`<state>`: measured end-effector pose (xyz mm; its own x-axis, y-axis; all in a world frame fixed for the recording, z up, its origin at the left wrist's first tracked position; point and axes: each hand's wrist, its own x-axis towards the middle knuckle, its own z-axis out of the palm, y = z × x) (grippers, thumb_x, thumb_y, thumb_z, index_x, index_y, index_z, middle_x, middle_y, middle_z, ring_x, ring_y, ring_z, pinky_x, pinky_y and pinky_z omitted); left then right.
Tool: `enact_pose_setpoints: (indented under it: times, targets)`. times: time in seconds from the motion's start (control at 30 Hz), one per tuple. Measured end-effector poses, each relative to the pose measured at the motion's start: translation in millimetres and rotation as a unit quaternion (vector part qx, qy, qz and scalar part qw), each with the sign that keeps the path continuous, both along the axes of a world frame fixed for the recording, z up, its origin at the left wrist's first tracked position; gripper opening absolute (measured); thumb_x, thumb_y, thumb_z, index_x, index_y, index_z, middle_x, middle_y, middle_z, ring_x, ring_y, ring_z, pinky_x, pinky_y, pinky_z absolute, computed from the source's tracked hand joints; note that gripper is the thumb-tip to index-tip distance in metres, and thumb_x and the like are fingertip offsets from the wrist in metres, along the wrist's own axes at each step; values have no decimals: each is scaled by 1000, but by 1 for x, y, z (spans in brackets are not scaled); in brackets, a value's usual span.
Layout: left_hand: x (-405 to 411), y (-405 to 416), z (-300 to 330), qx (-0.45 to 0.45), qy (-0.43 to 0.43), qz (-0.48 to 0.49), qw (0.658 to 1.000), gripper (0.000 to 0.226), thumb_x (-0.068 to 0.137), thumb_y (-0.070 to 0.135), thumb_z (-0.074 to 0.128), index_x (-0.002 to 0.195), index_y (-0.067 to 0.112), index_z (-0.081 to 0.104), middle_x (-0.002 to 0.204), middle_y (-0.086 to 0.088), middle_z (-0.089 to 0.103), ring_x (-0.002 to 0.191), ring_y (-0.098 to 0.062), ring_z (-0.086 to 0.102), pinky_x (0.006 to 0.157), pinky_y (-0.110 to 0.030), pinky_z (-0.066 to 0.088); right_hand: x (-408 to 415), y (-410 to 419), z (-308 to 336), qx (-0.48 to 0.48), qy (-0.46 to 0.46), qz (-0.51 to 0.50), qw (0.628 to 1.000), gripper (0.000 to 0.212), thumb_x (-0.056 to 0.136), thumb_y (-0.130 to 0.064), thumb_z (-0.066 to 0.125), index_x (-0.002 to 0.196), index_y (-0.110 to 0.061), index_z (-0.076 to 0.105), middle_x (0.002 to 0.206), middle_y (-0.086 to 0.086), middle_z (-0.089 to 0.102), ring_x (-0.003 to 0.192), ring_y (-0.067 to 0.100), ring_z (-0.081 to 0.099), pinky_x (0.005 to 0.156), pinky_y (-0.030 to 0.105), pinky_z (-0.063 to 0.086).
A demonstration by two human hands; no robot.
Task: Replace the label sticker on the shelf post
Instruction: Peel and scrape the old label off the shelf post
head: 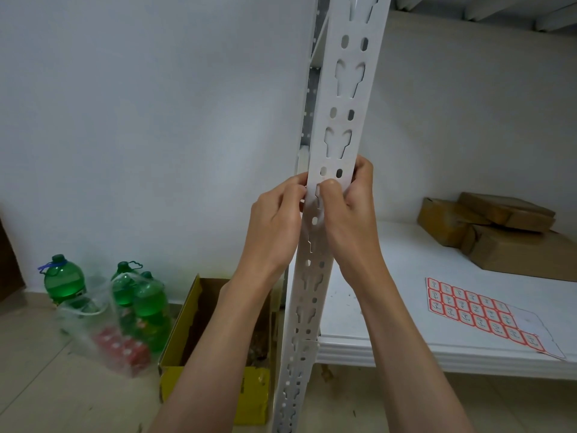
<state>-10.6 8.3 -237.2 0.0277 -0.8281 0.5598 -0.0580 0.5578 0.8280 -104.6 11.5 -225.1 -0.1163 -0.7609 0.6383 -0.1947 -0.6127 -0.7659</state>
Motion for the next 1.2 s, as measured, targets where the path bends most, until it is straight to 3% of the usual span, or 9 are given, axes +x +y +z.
enact_pose_setpoints:
  times: [0.2, 0.4, 0.6, 0.8, 1.07, 1.2]
  targets:
    - [0, 2, 1, -6, 13, -8, 1000, 40, 107, 19, 33, 110, 26, 72, 91, 16, 72, 81, 5, 64, 61, -9, 48, 5, 4, 3, 0, -24, 4, 1000, 26, 100, -8, 48, 118, -22, 36, 98, -8, 53, 76, -11, 58, 61, 9, 50]
    - [0, -2, -3, 4, 4, 5, 1000, 39, 106, 28, 33, 117, 24, 71, 106, 6, 73, 95, -5, 66, 66, -11, 48, 7, 5, 6, 1, -27, -14, 1000, 19, 101, -12, 47, 114, -21, 38, 89, -10, 53, 71, -11, 58, 59, 8, 50]
    - [0, -1, -2, -7, 9, 5, 1000, 40, 106, 22, 33, 106, 22, 74, 93, 6, 74, 86, -5, 65, 62, -13, 50, 6, 7, 8, 15, -20, -12, 1000, 20, 101, -14, 45, 121, -15, 39, 83, -8, 53, 65, -9, 57, 56, 9, 49]
    - [0, -4, -4, -1, -1, 12, 1000, 41, 106, 28, 32, 114, 21, 72, 105, 5, 73, 95, -7, 66, 71, -18, 54, 5, 6, 7, 13, -11, -9, 1000, 21, 101, -13, 44, 120, -16, 38, 87, -8, 53, 68, -9, 56, 59, 10, 50]
    - [-2, 0, -2, 4, 10, 10, 1000, 39, 107, 24, 34, 109, 23, 73, 98, 7, 73, 90, -5, 66, 64, -13, 50, 5, 4, 6, 5, -14, -14, 1000, 17, 101, -14, 46, 116, -16, 38, 83, -7, 51, 67, -7, 55, 59, 11, 51]
    - [-2, 2, -1, 3, 13, 4, 1000, 40, 106, 22, 34, 109, 22, 73, 96, 5, 74, 86, -7, 66, 61, -13, 49, 3, 2, 5, 2, 0, -17, 1000, 21, 100, -13, 48, 117, -20, 37, 88, -8, 53, 71, -4, 57, 64, 19, 56]
